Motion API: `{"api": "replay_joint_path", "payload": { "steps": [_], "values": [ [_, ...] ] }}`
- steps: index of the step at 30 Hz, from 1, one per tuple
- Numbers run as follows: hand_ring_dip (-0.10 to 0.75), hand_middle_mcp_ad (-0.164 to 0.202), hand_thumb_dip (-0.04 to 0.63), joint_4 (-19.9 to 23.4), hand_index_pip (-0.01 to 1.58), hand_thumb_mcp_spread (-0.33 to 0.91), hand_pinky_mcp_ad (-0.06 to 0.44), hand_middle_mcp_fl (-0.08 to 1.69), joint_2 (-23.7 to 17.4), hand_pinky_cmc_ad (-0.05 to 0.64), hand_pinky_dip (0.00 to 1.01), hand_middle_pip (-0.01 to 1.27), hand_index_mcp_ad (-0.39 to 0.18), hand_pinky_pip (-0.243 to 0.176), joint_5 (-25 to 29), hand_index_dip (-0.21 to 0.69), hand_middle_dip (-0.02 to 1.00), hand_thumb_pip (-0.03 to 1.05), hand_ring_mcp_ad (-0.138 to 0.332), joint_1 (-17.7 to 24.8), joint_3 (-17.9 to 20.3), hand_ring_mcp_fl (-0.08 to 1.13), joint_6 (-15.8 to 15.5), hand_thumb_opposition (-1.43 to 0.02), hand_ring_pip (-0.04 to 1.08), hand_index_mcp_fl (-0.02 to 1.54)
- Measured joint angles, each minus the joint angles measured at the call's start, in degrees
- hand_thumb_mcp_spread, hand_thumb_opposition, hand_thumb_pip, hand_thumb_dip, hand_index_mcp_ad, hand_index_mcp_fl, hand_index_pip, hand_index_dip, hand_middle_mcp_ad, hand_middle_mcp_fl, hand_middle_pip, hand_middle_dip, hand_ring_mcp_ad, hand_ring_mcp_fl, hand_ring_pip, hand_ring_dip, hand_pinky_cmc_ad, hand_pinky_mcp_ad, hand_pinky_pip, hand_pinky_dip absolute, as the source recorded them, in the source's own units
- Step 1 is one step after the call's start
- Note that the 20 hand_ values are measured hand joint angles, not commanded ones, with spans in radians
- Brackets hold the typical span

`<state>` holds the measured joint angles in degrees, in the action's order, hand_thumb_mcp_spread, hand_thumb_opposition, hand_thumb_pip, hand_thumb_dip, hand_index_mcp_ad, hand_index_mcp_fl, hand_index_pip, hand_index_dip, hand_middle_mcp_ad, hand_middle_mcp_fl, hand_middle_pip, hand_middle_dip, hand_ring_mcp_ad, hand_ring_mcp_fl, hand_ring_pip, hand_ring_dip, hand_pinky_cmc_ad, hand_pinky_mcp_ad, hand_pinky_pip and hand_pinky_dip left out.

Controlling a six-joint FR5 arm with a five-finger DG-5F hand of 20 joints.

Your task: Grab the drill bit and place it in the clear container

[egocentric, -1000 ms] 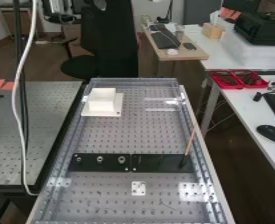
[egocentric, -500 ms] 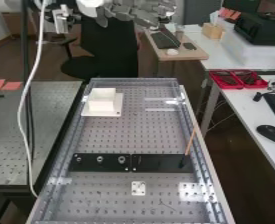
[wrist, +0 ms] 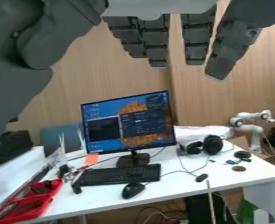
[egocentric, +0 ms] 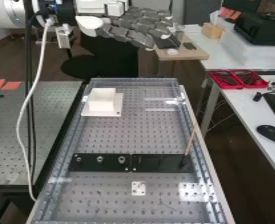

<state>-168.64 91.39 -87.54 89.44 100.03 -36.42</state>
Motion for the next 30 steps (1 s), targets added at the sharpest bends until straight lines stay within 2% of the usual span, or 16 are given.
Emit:
{"api": "replay_joint_path", "payload": {
  "steps": [10, 30],
  "values": [
    [-0.017, 0.168, 0.016, 1.87, 0.09, 0.17, 0.291, 0.02, 0.18, 0.461, 0.31, 0.15, 0.152, -0.124, 2.61, -0.110, 0.03, 0.12, 0.267, 0.54, 1.70, 0.05, 1.02, -0.73, 0.10, 0.04],
    [-0.017, 0.168, 0.016, 3.46, 0.09, 0.17, 0.291, 0.02, 1.51, 0.461, 0.31, 0.15, 0.152, -0.124, 3.45, -0.110, 0.03, 0.13, 0.267, 0.94, 2.21, 0.05, 1.34, -0.73, 0.10, 0.04]
  ]
}}
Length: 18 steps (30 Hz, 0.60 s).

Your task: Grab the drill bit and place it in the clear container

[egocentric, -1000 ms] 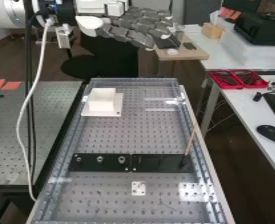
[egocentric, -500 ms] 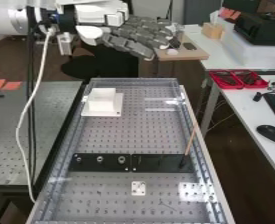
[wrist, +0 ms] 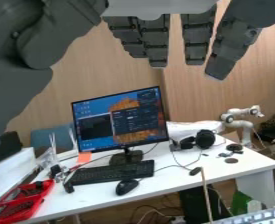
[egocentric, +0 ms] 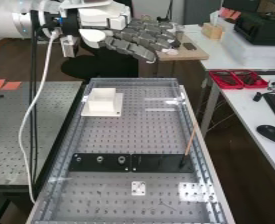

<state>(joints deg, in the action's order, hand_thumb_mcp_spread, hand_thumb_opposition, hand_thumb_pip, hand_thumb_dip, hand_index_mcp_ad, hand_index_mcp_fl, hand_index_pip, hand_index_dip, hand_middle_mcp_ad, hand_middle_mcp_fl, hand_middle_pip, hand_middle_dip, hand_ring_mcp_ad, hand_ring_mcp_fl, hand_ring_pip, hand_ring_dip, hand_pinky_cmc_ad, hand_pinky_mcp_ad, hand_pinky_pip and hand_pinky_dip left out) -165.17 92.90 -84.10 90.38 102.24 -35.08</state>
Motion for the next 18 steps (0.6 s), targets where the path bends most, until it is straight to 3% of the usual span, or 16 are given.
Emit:
{"api": "replay_joint_path", "payload": {
  "steps": [18],
  "values": [
    [-0.017, 0.168, 0.016, 0.03, 0.09, 0.17, 0.291, 0.02, 0.40, 0.461, 0.31, 0.15, 0.152, -0.124, -0.44, -0.110, 0.03, 0.13, 0.267, -0.58, 0.14, 0.05, 0.83, -0.73, 0.10, 0.04]
  ]
}}
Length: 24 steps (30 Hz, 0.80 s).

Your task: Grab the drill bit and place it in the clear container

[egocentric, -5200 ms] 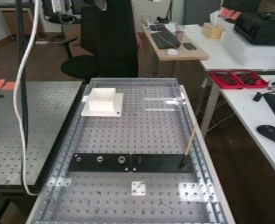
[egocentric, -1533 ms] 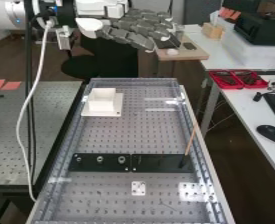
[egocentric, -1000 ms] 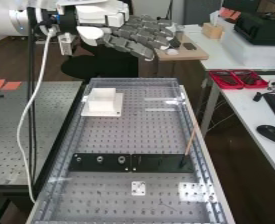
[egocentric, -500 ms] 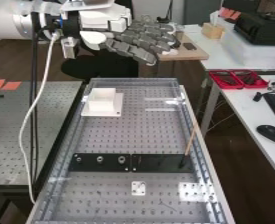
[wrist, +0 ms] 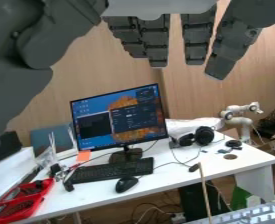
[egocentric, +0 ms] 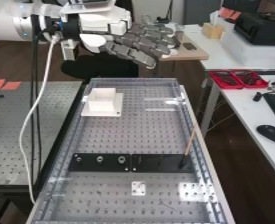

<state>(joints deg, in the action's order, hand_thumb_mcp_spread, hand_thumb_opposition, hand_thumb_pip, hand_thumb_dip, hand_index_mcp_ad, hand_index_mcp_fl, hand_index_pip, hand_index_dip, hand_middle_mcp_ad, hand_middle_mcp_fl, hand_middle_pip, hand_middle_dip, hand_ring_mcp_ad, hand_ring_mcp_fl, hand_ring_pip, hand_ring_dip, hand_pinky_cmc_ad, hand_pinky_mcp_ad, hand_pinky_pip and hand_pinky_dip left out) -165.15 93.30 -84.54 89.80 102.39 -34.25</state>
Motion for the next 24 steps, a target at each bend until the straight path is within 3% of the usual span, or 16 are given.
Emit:
{"api": "replay_joint_path", "payload": {
  "steps": [24],
  "values": [
    [-0.017, 0.168, 0.016, 0.45, 0.09, 0.17, 0.291, 0.02, -0.13, 0.461, 0.31, 0.15, 0.152, -0.124, 0.18, -0.110, 0.03, 0.13, 0.267, 0.19, 0.80, 0.05, 0.52, -0.73, 0.10, 0.04]
  ]
}}
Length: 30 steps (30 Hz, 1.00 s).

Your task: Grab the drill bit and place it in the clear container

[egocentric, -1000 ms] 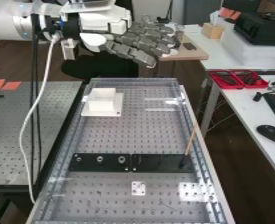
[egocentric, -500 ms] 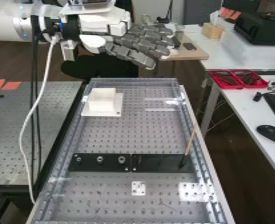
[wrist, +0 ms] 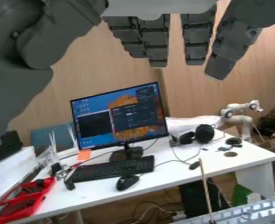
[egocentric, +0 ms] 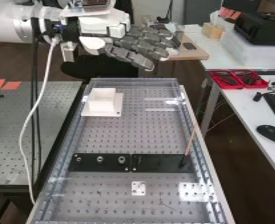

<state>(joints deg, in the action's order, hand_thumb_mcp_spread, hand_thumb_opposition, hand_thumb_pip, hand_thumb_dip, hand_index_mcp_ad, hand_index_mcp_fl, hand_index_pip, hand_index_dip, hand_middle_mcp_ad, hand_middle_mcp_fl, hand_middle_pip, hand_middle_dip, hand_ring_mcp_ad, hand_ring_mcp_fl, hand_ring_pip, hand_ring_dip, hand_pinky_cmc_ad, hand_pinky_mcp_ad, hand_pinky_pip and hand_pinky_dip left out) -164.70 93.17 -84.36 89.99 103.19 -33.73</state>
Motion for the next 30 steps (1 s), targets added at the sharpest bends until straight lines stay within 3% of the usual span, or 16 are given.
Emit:
{"api": "replay_joint_path", "payload": {
  "steps": [14, 30],
  "values": [
    [-0.017, 0.168, 0.016, 1.84, 0.09, 0.17, 0.291, 0.02, 0.19, 0.461, 0.31, 0.15, 0.152, -0.124, 1.03, -0.110, 0.03, 0.13, 0.267, -0.30, 2.77, 0.05, 1.50, -0.73, 0.10, 0.04],
    [-0.017, 0.168, 0.016, 4.69, 0.09, 0.22, 0.290, 0.02, 4.06, 0.457, 0.31, 0.15, 0.148, -0.124, 2.18, -0.087, 0.03, 0.16, 0.265, -1.90, 4.22, 0.04, 4.75, -0.73, 0.09, 0.04]
  ]
}}
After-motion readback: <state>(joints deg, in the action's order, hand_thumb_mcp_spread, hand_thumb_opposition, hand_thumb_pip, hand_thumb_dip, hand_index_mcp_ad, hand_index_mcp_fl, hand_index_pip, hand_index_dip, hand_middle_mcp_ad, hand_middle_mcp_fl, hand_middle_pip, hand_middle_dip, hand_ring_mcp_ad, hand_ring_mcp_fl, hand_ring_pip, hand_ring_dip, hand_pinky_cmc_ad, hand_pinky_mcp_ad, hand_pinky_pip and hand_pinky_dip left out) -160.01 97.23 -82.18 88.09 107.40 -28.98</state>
